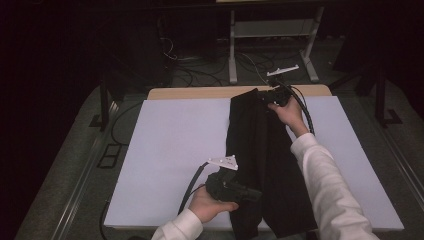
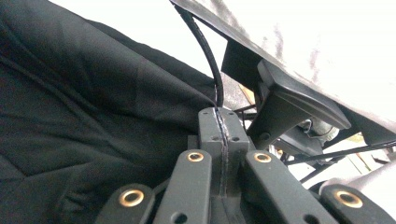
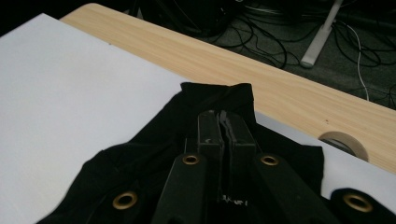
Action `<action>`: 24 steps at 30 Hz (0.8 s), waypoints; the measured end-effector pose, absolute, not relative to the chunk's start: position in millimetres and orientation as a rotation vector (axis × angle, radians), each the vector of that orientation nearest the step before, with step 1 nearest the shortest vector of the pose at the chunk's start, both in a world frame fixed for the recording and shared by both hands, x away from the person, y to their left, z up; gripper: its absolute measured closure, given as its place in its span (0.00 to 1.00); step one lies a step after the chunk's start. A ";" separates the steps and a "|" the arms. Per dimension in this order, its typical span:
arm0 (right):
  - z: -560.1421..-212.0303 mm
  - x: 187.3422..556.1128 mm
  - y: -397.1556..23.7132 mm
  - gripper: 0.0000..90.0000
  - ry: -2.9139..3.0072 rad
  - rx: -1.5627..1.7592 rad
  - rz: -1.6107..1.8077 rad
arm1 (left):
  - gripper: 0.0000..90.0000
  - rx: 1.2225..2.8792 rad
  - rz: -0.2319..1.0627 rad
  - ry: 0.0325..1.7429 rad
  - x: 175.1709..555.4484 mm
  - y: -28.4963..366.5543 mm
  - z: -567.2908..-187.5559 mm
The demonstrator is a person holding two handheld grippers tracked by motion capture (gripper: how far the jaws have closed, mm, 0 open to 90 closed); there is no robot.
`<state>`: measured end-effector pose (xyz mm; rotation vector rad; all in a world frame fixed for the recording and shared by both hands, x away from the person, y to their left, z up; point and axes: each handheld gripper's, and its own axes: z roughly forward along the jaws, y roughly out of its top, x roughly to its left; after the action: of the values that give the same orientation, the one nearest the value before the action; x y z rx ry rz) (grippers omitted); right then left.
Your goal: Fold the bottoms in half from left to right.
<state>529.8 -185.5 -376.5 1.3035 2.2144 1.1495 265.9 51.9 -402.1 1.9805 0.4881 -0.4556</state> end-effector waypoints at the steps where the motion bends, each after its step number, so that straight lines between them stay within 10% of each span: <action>1: -376.9 530.2 -187.0 0.96 2.218 1.302 1.143 | 0.99 1.978 -0.455 0.490 265.7 49.1 -402.1; 24: -387.6 527.2 -225.3 0.96 2.240 1.325 1.115 | 0.99 2.021 -0.474 0.446 260.6 -9.2 -403.6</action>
<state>527.2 -225.3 -387.6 1.3254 2.2402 1.1147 260.6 -9.2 -403.6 2.0205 0.4456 -0.4738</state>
